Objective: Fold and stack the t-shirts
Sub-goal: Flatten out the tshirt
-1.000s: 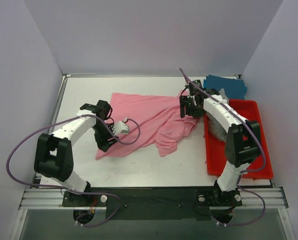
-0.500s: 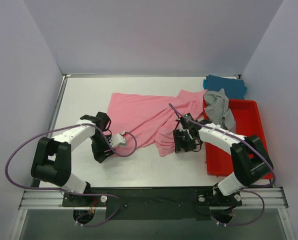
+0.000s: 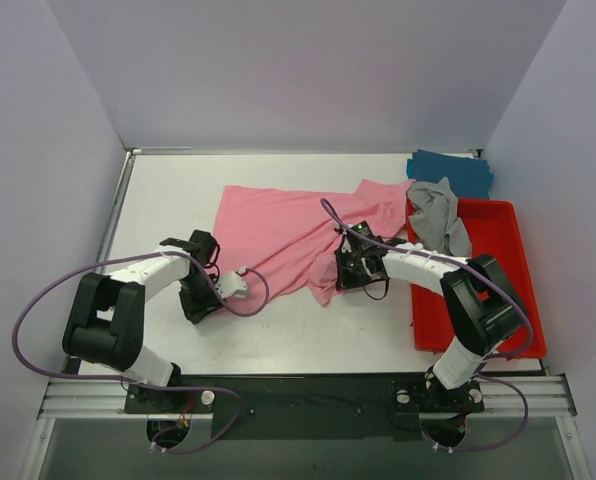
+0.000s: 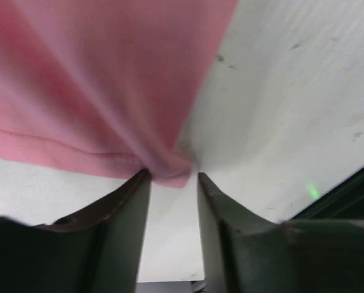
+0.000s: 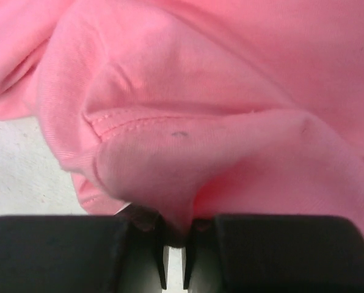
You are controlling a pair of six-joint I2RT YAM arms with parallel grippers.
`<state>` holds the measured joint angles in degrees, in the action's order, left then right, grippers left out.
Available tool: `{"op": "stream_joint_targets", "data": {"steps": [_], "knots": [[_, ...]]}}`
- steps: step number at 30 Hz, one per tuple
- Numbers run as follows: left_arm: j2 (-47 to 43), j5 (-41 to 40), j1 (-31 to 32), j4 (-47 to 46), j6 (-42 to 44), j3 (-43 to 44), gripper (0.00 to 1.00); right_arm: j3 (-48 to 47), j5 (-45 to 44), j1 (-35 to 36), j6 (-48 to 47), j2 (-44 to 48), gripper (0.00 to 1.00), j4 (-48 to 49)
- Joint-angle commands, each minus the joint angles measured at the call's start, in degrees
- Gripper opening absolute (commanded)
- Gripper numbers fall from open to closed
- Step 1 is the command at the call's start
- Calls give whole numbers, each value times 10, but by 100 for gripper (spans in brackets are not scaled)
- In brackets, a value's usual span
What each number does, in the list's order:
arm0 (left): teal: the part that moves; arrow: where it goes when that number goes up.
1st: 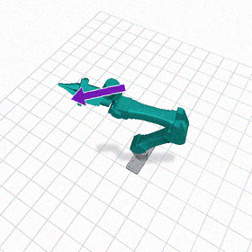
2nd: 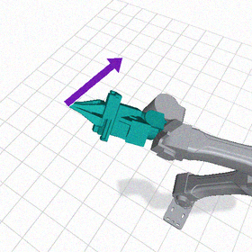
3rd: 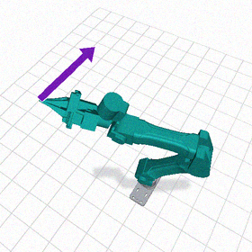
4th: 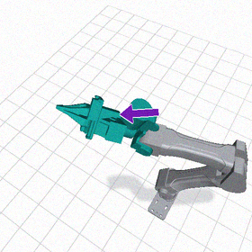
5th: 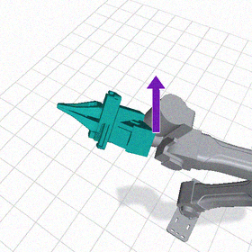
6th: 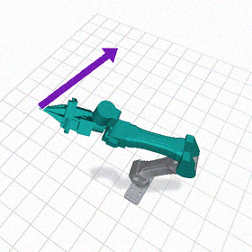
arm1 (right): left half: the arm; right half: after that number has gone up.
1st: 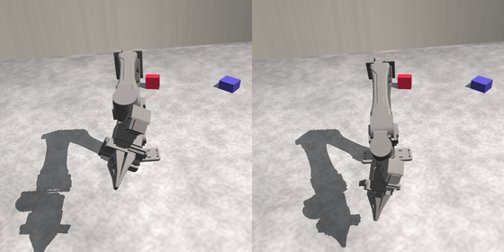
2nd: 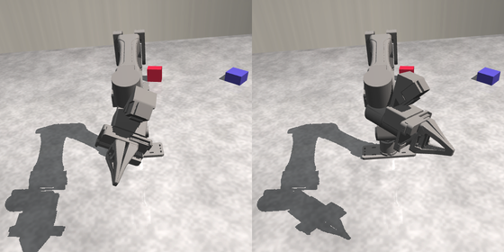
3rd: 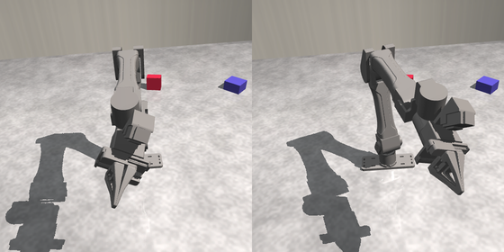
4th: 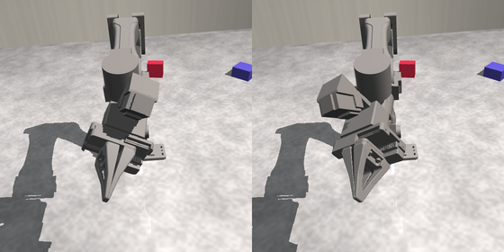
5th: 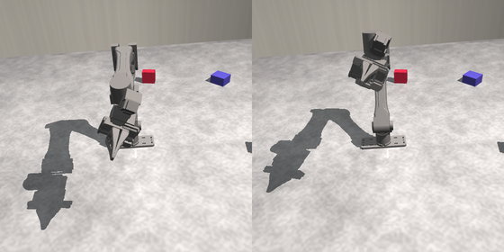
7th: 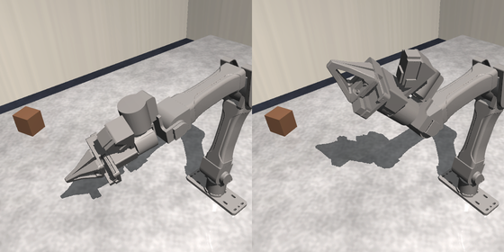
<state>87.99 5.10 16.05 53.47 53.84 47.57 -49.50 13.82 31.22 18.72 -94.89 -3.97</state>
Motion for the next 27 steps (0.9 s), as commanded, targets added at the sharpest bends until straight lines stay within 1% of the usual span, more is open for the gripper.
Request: {"op": "stream_joint_targets", "data": {"steps": [1,2,3,4,5,6,7,8,9,10,11,12,13,14,15,16,17,18,19,20,21,22,23,24,25,27], "knots": [[25,-10,-17,-75,-11,-9,24,-20,1,0,-22,16,0,-51],[32,-12,-19,-75,-15,-7,14,-28,-9,-2,-29,36,0,-66],[37,-18,-23,-75,-19,1,0,-51,-14,-9,-33,48,0,-107],[38,-19,-27,-72,-29,8,0,-64,-23,-14,-42,78,0,-126],[35,-19,-37,-68,-35,27,0,-88,-26,-33,-46,94,0,-168],[35,-17,-42,-53,-49,64,0,-102,-18,-43,-53,132,0,-208],[33,-8,-58,-39,-58,86,0,-131,-9,-72,-55,152,0,-224],[33,6,-66,-10,-72,139,0,-145,14,-91,-61,181,0,-258],[35,11,-82,7,-81,171,0,-179,23,-115,-67,199,0,-278],[34,20,-94,35,-96,218,0,-195,27,-126,-78,228,0,-307],[35,20,-96,44,-102,246,0,-230,27,-137,-86,240,0,-324],[33,22,-98,66,-109,291,0,-245,27,-139,-98,261,0,-346],[32,22,-97,74,-113,310,0,-277,27,-144,-102,269,0,-357],[32,24,-98,88,-123,353,0,-295,24,-145,-104,284,0,-370],[35,24,-97,95,-129,373,0,-323,22,-148,-104,290,0,-373],[37,20,-97,109,-139,422,0,-341,18,-149,-98,298,0,-380],[43,17,-97,124,-146,452,0,-369,12,-150,-95,303,0,-381],[46,8,-98,132,-154,502,0,-386,9,-151,-89,305,0,-383],[52,4,-99,149,-159,534,0,-420,6,-151,-87,306,0,-384],[54,-7,-98,157,-166,586,0,-452,6,-152,-85,309,0,-384],[57,-8,-99,170,-169,620,0,-466,9,-153,-84,310,0,-383],[58,-9,-98,178,-170,675,0,-495,11,-153,-85,309,0,-384],[59,-10,-97,188,-173,700,0,-507,17,-153,-84,305,0,-384],[60,-16,-97,190,-175,750,0,-532,23,-153,-83,303,0,-385],[61,-23,-98,194,-180,773,0,-543,38,-153,-81,298,0,-384],[61,-46,-98,190,-186,858,0,-578,64,-153,-74,291,0,-384]]}}
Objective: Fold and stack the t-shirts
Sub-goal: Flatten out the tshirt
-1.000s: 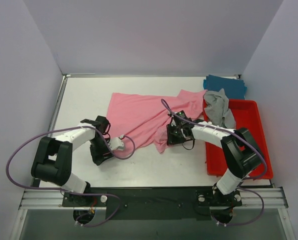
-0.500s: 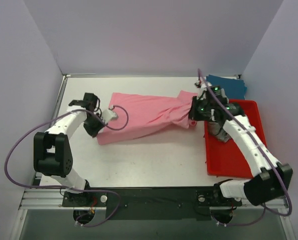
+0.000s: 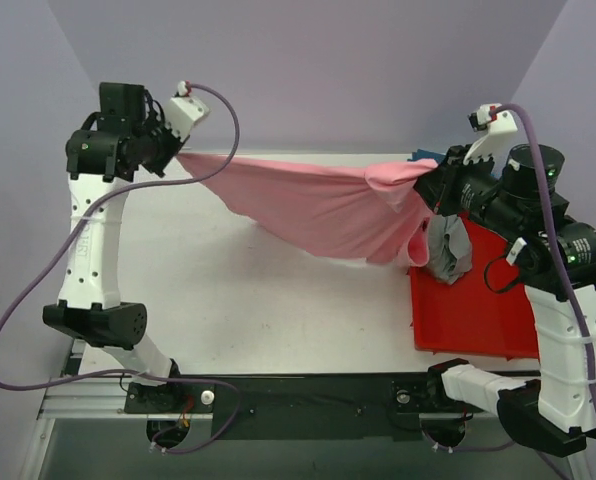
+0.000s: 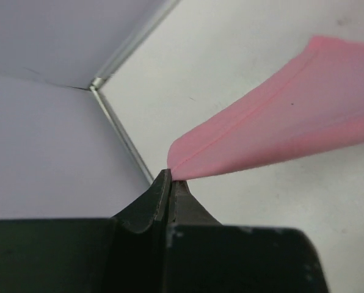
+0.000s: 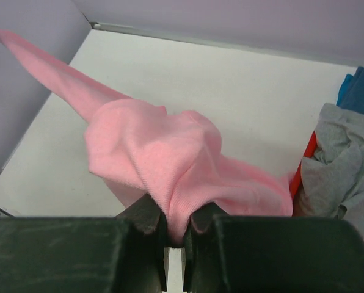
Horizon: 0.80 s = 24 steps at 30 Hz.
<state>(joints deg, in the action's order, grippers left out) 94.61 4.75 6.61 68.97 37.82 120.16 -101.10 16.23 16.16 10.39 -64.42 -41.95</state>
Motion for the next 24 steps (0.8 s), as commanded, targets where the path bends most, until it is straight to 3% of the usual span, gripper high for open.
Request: {"op": "stream_joint_targets", "data": {"steps": [1,4,16,21,24], "knots": [[-8,-61,-5,33,-28,147,0,-86,49,-3,11,-18,0,-3],[-16,-71,-4,28,-44,205,0,-123,92,-2,23,-27,0,-4],[-15,-120,-6,-30,-57,196,0,-168,101,-3,28,-118,0,23],[16,-127,-6,-107,-58,179,0,-230,132,-10,47,-244,0,94],[73,-149,-7,-163,-61,212,0,-332,137,-15,72,-328,0,128]]}}
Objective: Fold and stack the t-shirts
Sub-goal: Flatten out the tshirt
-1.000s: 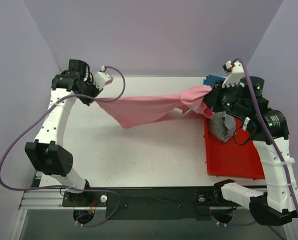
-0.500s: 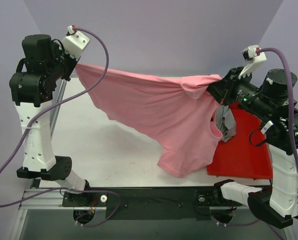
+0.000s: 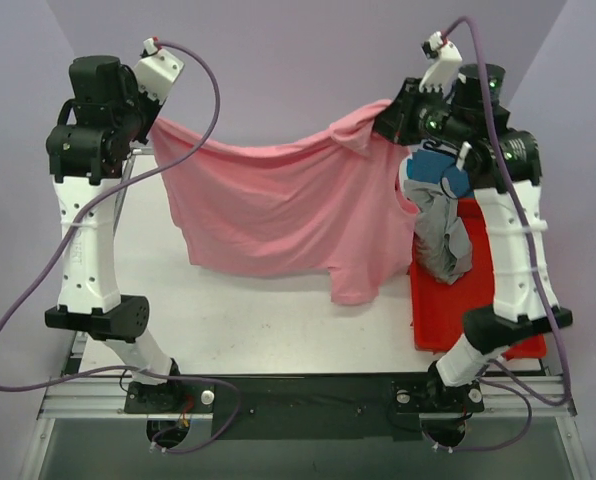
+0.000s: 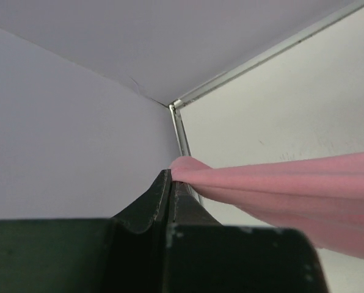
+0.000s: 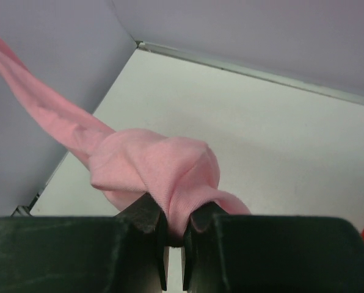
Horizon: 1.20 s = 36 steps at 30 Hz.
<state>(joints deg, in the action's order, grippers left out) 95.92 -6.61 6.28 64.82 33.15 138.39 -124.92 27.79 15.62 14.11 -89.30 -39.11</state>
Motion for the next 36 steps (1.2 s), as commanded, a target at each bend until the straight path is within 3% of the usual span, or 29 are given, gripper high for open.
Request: {"op": "stream_joint_targets", "data": {"steps": [1,3,5,11,16,22,27,36], "knots": [[71,-44,-5,-141,-15,63,0,-121,24,-11,49,-113,0,107],[98,-46,-5,-146,-9,113,0,-160,26,-12,62,-134,0,131],[106,-48,-6,-145,1,130,0,-134,24,-13,69,-121,0,169],[49,-51,-14,-144,11,80,0,-66,8,-12,39,-47,0,186],[11,-53,-14,-80,17,95,0,-20,-20,-4,10,28,0,161],[-33,-69,-14,-31,18,116,0,38,-97,80,-71,121,0,113],[-43,-88,-14,-22,24,131,0,71,-92,111,-55,165,0,109],[-21,-17,-14,-36,3,-41,0,198,-81,110,-30,114,0,123]]}}
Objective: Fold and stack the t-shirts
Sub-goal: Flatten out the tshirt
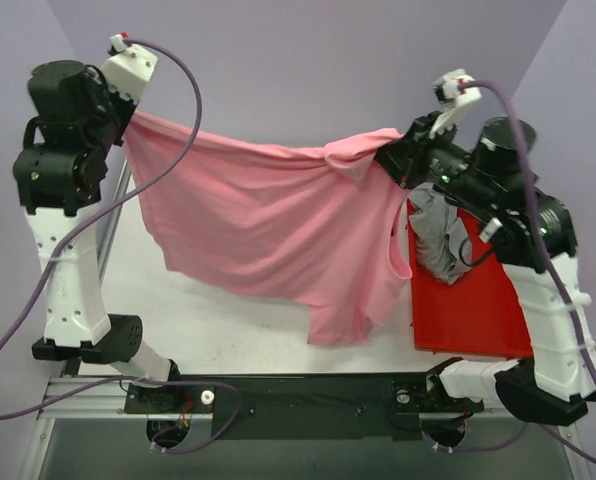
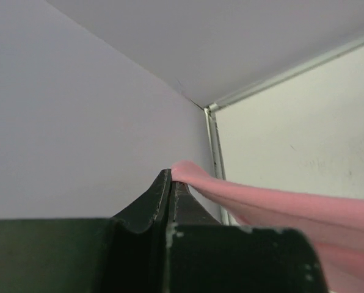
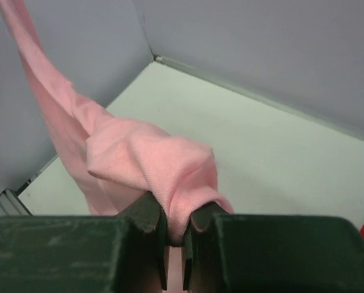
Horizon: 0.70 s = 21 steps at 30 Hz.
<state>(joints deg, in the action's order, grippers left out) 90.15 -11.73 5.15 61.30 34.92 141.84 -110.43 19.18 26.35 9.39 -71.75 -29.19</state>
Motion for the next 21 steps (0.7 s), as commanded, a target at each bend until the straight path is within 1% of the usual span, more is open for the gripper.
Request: {"op": "stream_joint_targets", "data": {"steps": [1,4,5,6,7,8,9,10,11,12,13,14,15,16,17,18,20,21], "knots": [[45,39,-3,-3,-15,-111,0,63,14,2,30,-84,0,24],[63,50,-4,-16,-10,-197,0,105,28,-14,62,-139,0,35],[77,54,-4,-32,-9,-239,0,109,31,-20,75,-174,0,39],[86,54,-4,-46,-9,-257,0,115,35,-34,79,-192,0,46],[106,53,-5,-78,-8,-289,0,107,35,-47,87,-237,0,51],[117,51,-4,-95,-10,-298,0,96,37,-55,93,-261,0,51],[144,44,-3,-133,-13,-311,0,68,42,-71,102,-314,0,53],[157,40,-3,-148,-15,-310,0,52,48,-75,105,-340,0,54],[192,31,-4,-177,-21,-301,0,11,46,-85,111,-396,0,55],[209,25,-3,-188,-24,-288,0,-11,38,-90,120,-428,0,53],[250,22,-3,-193,-31,-260,0,-57,35,-96,124,-475,0,49],[294,21,-3,-187,-35,-219,0,-82,34,-98,129,-500,0,48],[313,21,-4,-181,-43,-198,0,-119,33,-101,132,-539,0,48],[349,21,-4,-174,-45,-169,0,-134,23,-101,132,-554,0,48],[366,21,-4,-174,-50,-158,0,-153,14,-101,131,-580,1,48],[388,22,-3,-175,-51,-147,0,-160,-2,-101,133,-589,5,49],[414,36,-3,-177,-52,-133,0,-172,-15,-101,133,-609,35,54],[422,40,-2,-176,-53,-128,17,-176,-17,-103,134,-618,53,53]]}}
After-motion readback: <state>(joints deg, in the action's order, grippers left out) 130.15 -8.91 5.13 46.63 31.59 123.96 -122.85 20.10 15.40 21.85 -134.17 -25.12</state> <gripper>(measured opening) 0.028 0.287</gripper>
